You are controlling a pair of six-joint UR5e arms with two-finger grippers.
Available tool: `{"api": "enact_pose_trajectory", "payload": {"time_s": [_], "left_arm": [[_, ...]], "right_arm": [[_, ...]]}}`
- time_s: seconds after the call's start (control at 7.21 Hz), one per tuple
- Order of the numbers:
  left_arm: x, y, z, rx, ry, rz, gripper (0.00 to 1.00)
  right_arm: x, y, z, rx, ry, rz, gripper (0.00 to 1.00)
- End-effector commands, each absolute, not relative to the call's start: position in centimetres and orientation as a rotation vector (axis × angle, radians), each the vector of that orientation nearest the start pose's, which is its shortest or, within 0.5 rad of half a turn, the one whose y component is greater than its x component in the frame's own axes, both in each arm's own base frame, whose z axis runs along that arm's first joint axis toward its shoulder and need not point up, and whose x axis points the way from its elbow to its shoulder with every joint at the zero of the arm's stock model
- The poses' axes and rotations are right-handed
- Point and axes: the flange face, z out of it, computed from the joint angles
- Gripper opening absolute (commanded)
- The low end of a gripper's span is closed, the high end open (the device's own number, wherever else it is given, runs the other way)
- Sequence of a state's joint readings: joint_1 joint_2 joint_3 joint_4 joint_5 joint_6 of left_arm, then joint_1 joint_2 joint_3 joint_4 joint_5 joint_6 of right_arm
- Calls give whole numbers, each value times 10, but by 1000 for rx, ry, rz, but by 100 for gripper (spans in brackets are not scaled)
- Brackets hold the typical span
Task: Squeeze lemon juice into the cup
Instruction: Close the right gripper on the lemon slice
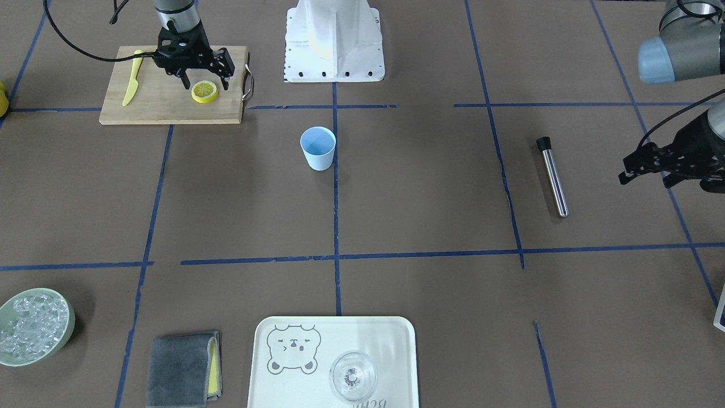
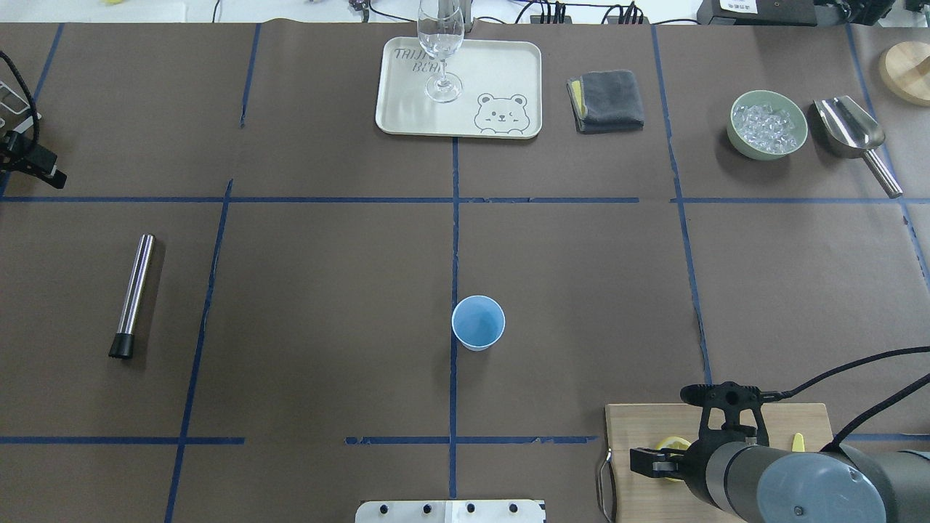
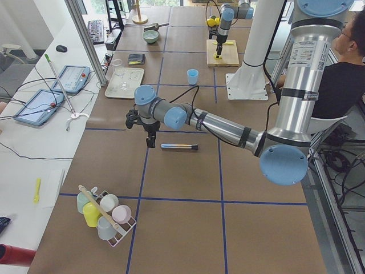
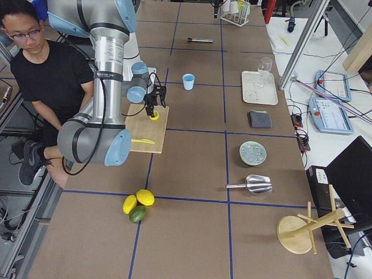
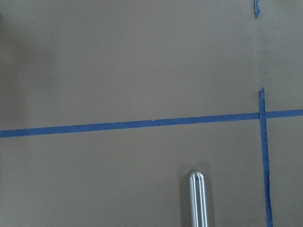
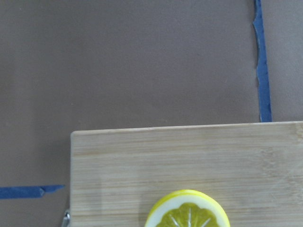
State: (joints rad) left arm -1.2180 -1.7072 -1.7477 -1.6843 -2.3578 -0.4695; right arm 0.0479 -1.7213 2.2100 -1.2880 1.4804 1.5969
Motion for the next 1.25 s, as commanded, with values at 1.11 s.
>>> {"api": "enact_pose_trajectory", "payload": {"time_s": [1.11], "left_arm": [[132, -539, 483, 66, 872, 62, 100]], "right_arm": [[-423, -155, 414, 80, -745, 88, 70]]}}
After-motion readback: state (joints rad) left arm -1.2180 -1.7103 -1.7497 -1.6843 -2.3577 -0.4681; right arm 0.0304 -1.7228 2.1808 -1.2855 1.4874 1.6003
